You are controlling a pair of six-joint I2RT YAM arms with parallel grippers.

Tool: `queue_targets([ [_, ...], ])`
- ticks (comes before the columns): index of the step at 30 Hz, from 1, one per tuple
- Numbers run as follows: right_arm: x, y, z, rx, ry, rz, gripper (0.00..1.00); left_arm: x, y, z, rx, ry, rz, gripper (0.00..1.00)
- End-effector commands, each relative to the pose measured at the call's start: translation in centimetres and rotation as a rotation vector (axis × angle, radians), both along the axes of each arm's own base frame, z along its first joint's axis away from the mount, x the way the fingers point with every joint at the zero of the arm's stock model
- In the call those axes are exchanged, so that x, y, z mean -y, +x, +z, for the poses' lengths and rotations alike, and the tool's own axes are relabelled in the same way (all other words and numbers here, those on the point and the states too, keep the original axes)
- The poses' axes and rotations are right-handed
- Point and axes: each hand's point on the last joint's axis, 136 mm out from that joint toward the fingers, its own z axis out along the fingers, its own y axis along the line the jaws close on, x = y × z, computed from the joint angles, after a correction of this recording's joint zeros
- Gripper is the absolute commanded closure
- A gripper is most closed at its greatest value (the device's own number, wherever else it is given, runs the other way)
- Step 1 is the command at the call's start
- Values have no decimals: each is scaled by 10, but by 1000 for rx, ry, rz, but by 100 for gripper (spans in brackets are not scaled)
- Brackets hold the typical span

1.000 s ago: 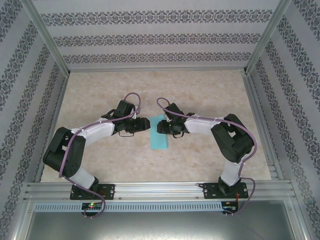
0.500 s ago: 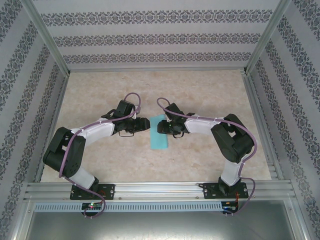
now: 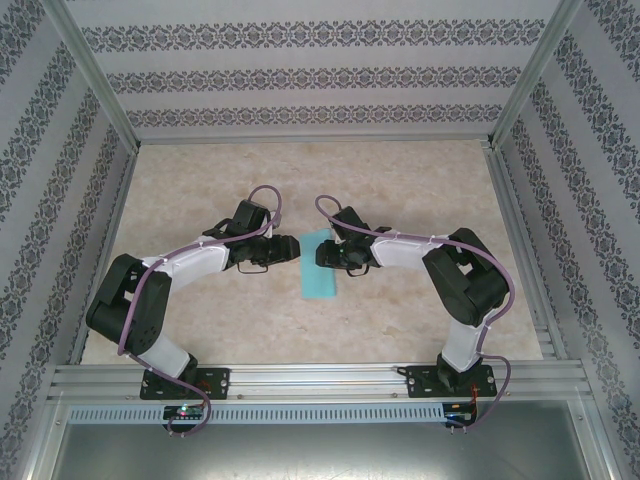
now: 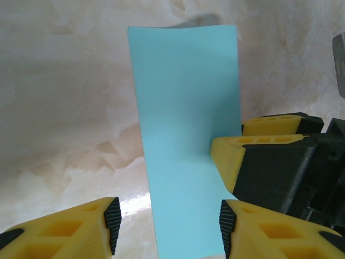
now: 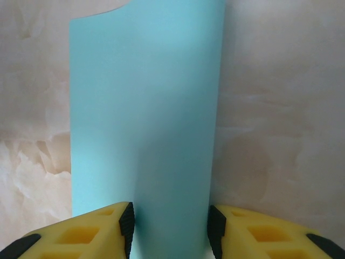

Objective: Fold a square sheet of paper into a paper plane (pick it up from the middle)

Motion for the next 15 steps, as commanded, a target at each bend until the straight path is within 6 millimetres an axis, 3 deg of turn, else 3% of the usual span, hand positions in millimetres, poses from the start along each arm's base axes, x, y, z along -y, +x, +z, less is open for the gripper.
queue_targets([
  [1,7,0,-27,-9,-20,-9,55,5,-4,3,6,-9,-21,45],
  [15,8,1,-29,-14,-12,-18,58,5,-3,2,2,-12,-20,46],
])
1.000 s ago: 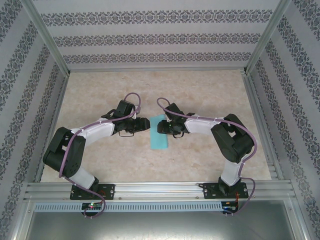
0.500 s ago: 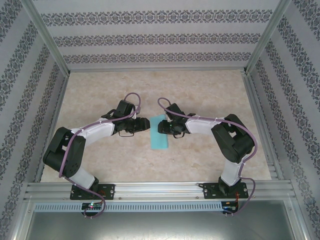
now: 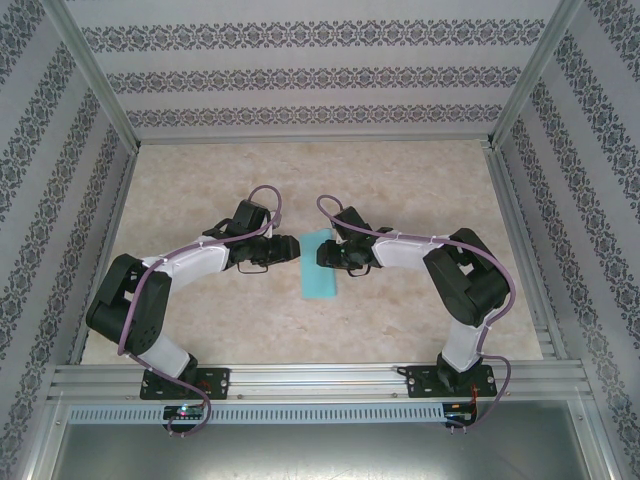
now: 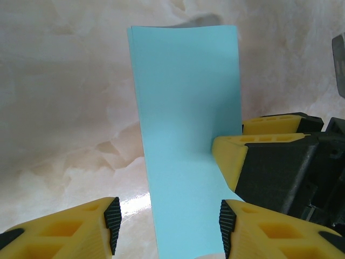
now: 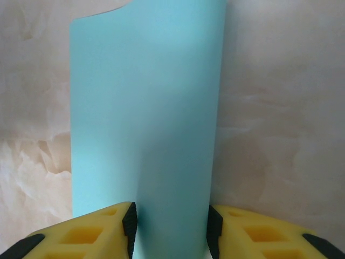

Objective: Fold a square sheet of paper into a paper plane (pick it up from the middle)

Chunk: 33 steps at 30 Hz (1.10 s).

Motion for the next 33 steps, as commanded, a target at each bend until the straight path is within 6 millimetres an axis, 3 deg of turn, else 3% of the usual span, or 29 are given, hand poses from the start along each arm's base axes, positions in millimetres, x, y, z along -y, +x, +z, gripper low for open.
queue_targets([
  [1,7,1,-29,-14,-28,-22,58,6,-4,2,1,-12,-19,46],
  [33,2,4,-26,-3,-74,21,57,8,-1,2,-2,-14,-28,46],
])
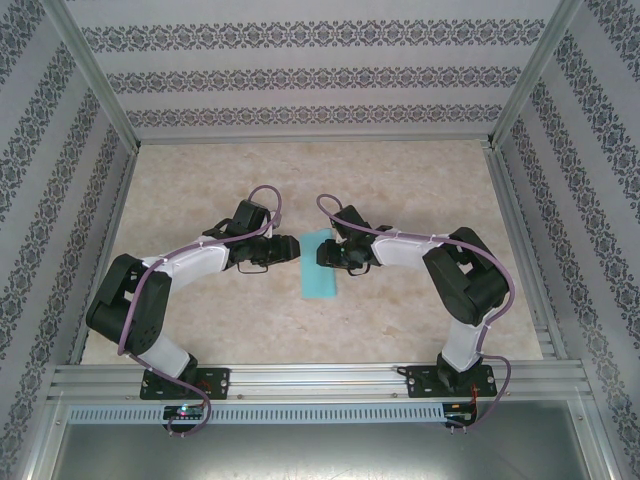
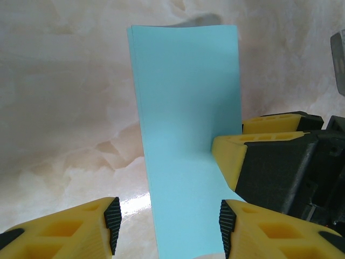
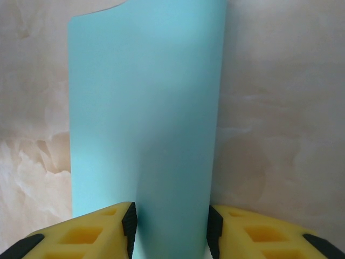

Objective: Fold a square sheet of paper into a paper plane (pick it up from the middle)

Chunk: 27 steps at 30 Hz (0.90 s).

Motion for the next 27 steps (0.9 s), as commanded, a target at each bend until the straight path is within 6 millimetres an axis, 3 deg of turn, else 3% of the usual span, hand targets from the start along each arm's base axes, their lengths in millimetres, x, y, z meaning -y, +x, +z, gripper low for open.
queue_targets([
  [1,2,3,-27,12,-71,19,56,8,-1,2,1,-15,-29,46],
  [20,0,1,-32,7,-75,20,55,28,9,-6,-19,-99,-21,53],
  [27,1,1,-32,7,-76,19,56,40,18,-16,-41,-143,-19,72],
])
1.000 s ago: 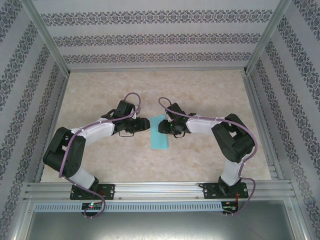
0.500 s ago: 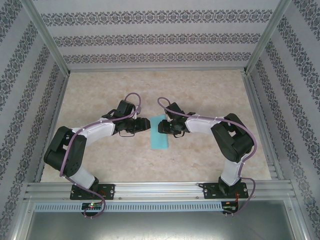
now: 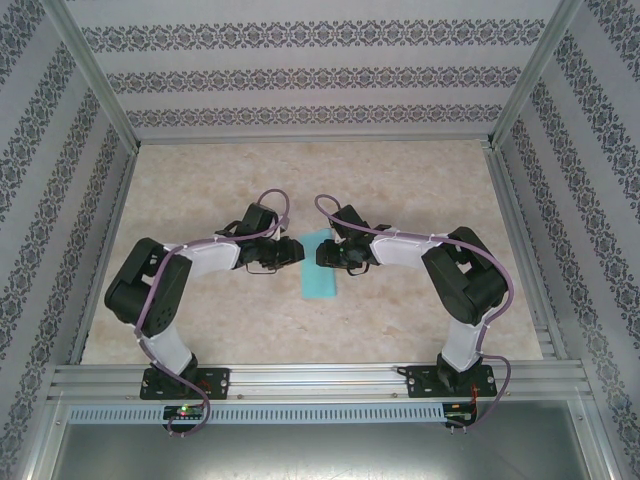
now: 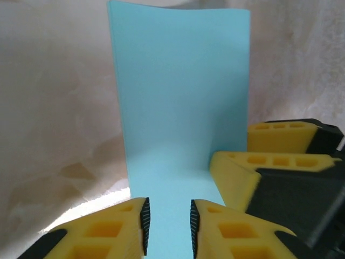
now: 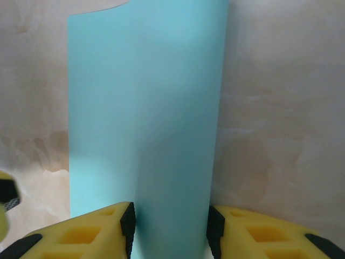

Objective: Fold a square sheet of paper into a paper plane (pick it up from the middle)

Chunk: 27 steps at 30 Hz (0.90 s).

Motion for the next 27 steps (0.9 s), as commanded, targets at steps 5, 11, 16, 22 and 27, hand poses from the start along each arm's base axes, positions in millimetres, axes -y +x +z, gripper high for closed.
queue_targets([
  [5,1,1,-31,5,-57,4,56,22,15,7,33,-54,-25,76],
  [11,2,1,-31,4,-61,4,56,28,14,-5,15,-40,-41,83],
  [16,2,1,-31,6,-63,7,55,27,13,-14,-3,-7,-48,88],
  [22,3,2,-30,10,-62,6,55,19,6,-33,-27,66,-58,89],
  [27,2,3,-26,17,-57,6,55,10,1,-50,-51,135,-62,89],
])
